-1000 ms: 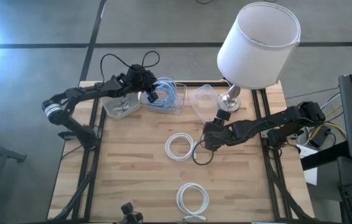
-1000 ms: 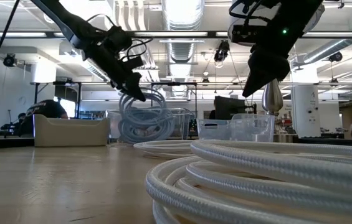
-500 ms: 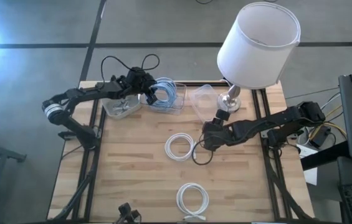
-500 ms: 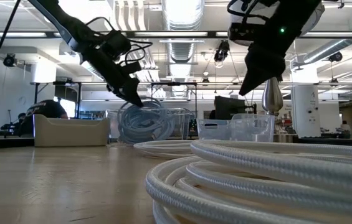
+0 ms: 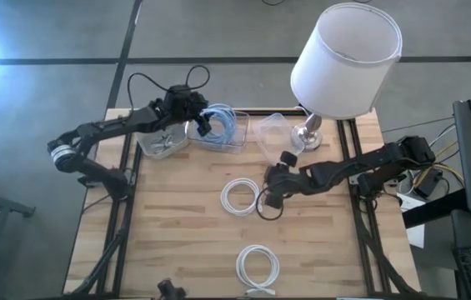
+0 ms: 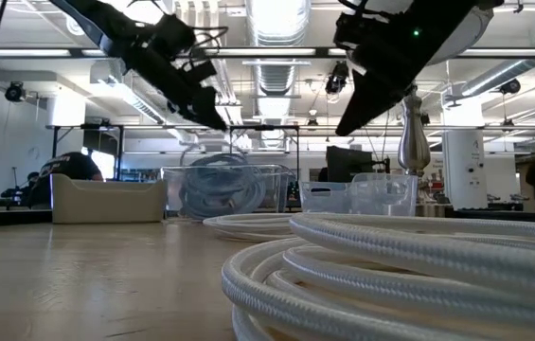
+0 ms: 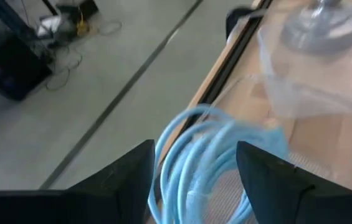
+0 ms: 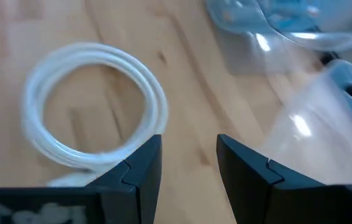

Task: Pick & Place USB Port
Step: Put the top white HDMI cable into the white bin

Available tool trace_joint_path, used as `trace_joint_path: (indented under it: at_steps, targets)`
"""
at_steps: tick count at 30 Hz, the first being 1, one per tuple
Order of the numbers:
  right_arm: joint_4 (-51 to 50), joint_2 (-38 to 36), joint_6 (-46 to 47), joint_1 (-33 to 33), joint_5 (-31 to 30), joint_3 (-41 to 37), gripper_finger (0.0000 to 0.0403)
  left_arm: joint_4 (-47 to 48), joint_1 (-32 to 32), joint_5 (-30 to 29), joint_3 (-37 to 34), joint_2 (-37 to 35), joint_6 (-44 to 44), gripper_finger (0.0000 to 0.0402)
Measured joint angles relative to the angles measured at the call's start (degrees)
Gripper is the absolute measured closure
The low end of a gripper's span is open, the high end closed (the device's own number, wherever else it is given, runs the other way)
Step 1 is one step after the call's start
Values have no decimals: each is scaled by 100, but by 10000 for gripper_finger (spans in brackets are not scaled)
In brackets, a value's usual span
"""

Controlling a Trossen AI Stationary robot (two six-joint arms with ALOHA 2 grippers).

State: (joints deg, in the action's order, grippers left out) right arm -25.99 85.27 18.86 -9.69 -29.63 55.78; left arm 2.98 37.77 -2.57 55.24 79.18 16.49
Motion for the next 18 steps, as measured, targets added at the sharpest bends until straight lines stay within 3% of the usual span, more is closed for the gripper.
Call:
trace_joint_path:
  at_steps: [10, 18]
  targets:
    - [1495, 12, 66, 112, 404, -376, 252, 219, -141, 6, -11, -527, -86, 173]
    - [1748, 579, 524, 110, 484, -460, 257, 372, -526, 769, -15, -788, -358, 174]
